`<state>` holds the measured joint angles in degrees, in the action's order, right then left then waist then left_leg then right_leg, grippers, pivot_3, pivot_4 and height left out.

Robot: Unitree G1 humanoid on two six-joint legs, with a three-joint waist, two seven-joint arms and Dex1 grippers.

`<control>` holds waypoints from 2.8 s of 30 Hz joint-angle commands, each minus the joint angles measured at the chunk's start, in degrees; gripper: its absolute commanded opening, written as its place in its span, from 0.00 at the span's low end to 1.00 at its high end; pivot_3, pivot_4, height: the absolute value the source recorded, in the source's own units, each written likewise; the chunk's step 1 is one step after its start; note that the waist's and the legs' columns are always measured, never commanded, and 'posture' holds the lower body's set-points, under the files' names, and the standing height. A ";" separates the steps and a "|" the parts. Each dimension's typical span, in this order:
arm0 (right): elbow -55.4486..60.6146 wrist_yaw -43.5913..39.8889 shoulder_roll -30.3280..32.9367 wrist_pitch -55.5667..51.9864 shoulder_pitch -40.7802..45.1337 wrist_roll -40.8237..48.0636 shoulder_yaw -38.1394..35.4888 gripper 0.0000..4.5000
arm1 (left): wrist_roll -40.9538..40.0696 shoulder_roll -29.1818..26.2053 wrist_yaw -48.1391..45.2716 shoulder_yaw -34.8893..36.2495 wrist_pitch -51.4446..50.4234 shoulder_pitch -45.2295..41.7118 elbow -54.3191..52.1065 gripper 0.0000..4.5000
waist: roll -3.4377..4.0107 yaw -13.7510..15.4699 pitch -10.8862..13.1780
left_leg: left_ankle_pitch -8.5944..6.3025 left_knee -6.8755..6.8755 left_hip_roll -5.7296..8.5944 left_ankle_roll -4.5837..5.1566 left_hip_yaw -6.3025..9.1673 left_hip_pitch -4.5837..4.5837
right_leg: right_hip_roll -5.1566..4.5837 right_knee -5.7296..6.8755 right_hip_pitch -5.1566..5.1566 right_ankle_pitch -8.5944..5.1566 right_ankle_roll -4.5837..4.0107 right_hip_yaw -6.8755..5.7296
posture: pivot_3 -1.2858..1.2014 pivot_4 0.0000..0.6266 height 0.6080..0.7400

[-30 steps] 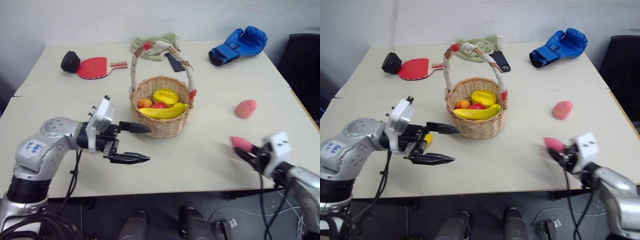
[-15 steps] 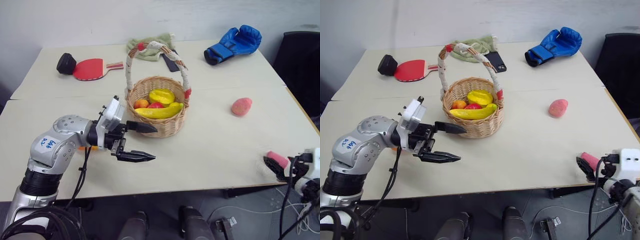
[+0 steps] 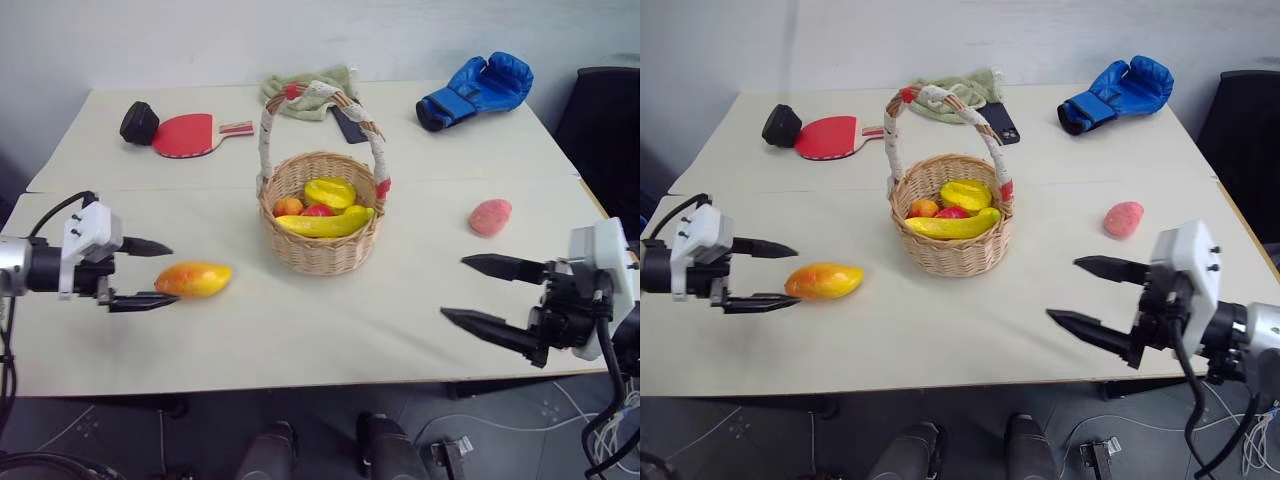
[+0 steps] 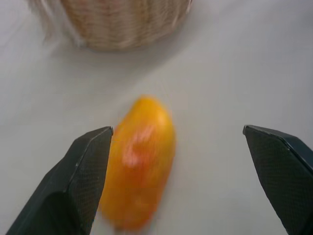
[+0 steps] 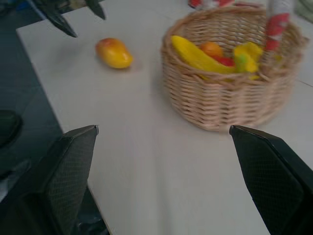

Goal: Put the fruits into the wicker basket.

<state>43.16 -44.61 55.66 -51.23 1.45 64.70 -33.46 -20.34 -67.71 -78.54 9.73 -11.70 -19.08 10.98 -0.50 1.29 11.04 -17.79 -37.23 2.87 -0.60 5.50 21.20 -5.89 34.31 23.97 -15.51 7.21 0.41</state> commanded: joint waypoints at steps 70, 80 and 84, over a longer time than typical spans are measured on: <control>-42.61 30.96 -15.37 14.00 23.41 -27.13 15.09 1.00 | -22.60 24.78 0.07 -6.67 -35.02 -28.75 -19.72 0.99 | -0.51 -1.34 0.20 | -0.01 -0.76 0.32 0.13 -1.24 0.11 | -0.33 0.85 0.55 0.19 0.32 0.44 | 0.52 0.24 1.00; -76.17 24.55 -21.30 21.04 44.56 -35.92 17.48 1.00 | -23.70 25.81 5.65 -6.27 -35.14 -25.91 -24.78 0.99 | -0.51 -2.55 0.20 | -0.04 -0.63 0.30 0.16 -1.37 0.15 | -0.31 0.84 0.62 0.22 0.38 0.55 | 0.52 0.24 1.00; -87.06 23.40 -22.53 24.27 49.40 -39.18 17.54 1.00 | -24.07 25.59 7.06 -5.81 -35.14 -25.41 -25.47 0.99 | -0.51 -2.91 0.20 | -0.04 -0.63 0.31 0.16 -1.37 0.15 | -0.32 0.83 0.61 0.24 0.41 0.56 | 0.52 0.24 1.00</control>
<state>-41.52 -20.40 33.05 -28.96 49.23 26.44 -15.50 -42.94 -41.50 -72.09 2.15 -47.38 -44.36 -12.69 -1.00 -1.62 11.23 -17.83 -37.86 3.18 -0.43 4.13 21.35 -6.21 35.14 24.58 -15.27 7.63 0.97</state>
